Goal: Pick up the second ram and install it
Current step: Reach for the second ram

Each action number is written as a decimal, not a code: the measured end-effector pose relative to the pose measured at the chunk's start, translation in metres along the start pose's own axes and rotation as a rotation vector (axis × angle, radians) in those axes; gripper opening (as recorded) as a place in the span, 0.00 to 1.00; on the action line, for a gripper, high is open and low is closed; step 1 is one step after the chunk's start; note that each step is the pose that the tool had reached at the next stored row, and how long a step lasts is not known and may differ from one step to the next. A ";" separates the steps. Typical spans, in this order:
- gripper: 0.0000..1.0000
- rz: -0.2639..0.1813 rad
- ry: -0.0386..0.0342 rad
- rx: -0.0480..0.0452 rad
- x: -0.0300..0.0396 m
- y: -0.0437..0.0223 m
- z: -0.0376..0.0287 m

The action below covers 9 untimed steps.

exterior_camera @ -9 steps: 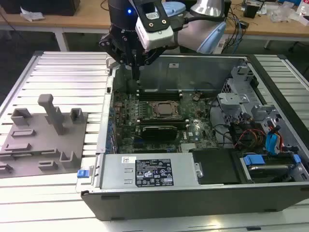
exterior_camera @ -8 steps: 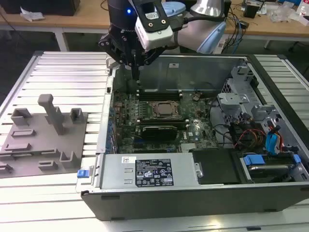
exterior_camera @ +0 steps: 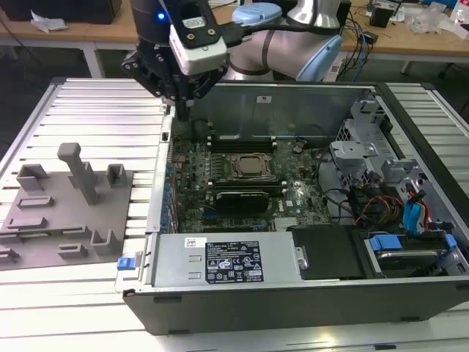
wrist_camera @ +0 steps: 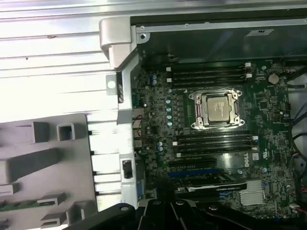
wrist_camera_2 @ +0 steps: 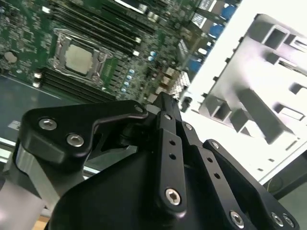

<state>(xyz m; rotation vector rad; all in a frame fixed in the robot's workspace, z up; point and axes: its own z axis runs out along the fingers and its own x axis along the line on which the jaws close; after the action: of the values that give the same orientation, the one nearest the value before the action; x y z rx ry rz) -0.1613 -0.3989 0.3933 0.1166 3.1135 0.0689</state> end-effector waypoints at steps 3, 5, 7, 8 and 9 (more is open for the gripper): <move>0.11 0.000 -0.0002 0.0000 0.0144 -0.0011 -0.0004; 0.11 0.000 -0.0002 0.0000 0.0286 -0.0022 -0.0007; 0.11 0.000 -0.0002 0.0000 0.0404 -0.0030 -0.0010; 0.11 0.000 -0.0003 -0.0001 0.0524 -0.0039 -0.0012; 0.11 0.000 -0.0003 0.0000 0.0585 -0.0044 -0.0014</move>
<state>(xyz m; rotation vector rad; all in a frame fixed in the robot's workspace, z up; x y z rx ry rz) -0.2201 -0.3988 0.3931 0.1166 3.1132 0.0689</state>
